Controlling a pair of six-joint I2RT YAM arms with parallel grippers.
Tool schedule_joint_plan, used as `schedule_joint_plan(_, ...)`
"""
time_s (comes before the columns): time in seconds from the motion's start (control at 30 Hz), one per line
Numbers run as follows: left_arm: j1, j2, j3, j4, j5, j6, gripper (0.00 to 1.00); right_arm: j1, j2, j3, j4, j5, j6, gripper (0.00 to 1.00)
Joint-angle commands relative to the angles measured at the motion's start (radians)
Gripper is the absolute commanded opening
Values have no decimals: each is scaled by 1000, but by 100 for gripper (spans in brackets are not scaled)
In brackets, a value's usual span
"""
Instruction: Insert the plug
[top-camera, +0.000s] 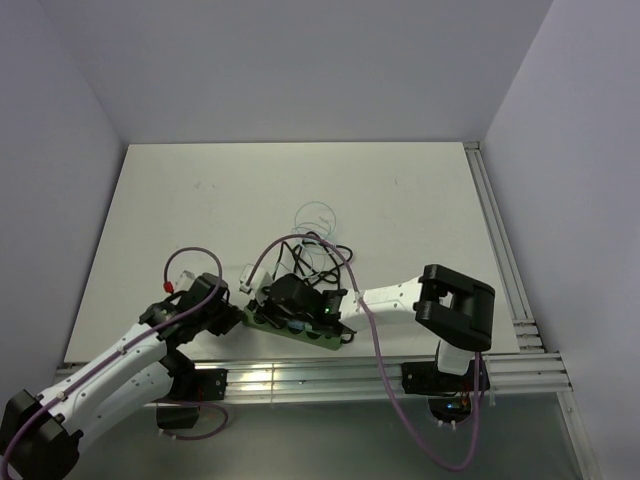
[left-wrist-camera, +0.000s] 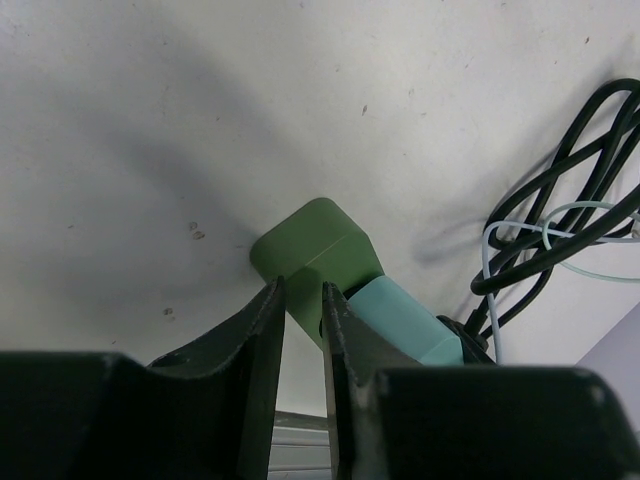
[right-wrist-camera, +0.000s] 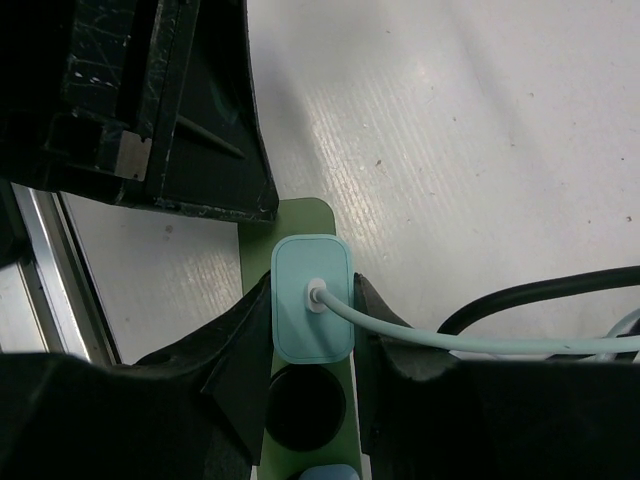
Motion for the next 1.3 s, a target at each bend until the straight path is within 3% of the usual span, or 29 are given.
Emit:
schedule_joint_plan(0.0, 2, 9, -7, 27, 15, 16, 27, 49, 150, -81, -224, 4, 93, 0)
schedule_joint_plan(0.23, 0, -12, -34, 27, 7, -22, 27, 159, 239, -68, -273, 96, 150, 0)
schedule_joint_plan(0.43, 3, -14, -48, 32, 18, -27, 25, 189, 285, -77, -279, 81, 235, 0)
schedule_joint_plan(0.7, 3, -86, -59, 13, 8, -27, 26, 178, 169, -146, -218, 122, 301, 0)
schedule_joint_plan(0.73, 3, -88, -59, 13, 7, -26, 26, 173, 153, -141, -238, 136, 303, 2)
schedule_joint_plan(0.77, 3, -86, -59, 15, 7, -26, 26, 158, 123, -137, -248, 141, 300, 16)
schedule_joint_plan(0.87, 5, -69, -54, 24, 13, -18, 26, 129, 58, -120, -275, 135, 285, 35)
schedule_joint_plan(0.97, 3, -49, -48, 27, 16, -10, 26, 95, 25, -59, -314, 136, 257, 49)
schedule_joint_plan(1.27, 5, -69, -37, -2, 8, -15, 26, 34, -17, 67, -422, 95, 208, 68)
